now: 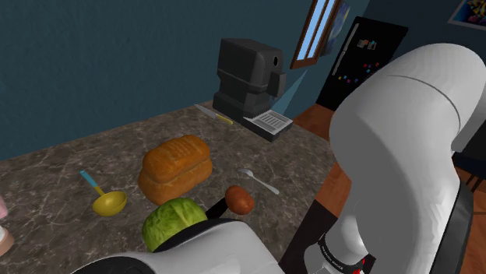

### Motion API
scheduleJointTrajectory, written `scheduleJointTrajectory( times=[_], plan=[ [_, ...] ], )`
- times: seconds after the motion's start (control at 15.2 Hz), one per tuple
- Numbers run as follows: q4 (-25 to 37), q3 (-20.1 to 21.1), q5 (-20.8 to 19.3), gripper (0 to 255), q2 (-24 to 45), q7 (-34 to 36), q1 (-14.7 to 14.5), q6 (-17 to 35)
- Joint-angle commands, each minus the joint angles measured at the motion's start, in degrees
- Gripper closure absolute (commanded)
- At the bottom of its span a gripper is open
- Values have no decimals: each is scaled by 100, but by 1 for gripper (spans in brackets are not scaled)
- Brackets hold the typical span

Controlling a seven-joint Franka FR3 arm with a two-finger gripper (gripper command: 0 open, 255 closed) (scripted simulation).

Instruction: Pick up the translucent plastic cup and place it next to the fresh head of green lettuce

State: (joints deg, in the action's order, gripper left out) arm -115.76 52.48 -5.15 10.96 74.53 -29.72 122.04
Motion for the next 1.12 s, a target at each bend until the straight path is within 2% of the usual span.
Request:
scheduleJointTrajectory(
  times=[0.0, 0.53, 0.59, 0.92, 1.06],
  plan=[
    [-75, -37, -121, 255, 123, 81, -54, 157],
    [-75, -39, -120, 255, 122, 80, -55, 157],
    [-75, -39, -120, 0, 123, 80, -55, 157],
    [-74, -39, -120, 0, 123, 81, -56, 157],
    [122, 37, 105, 0, -110, -75, 52, -187]
  ],
)
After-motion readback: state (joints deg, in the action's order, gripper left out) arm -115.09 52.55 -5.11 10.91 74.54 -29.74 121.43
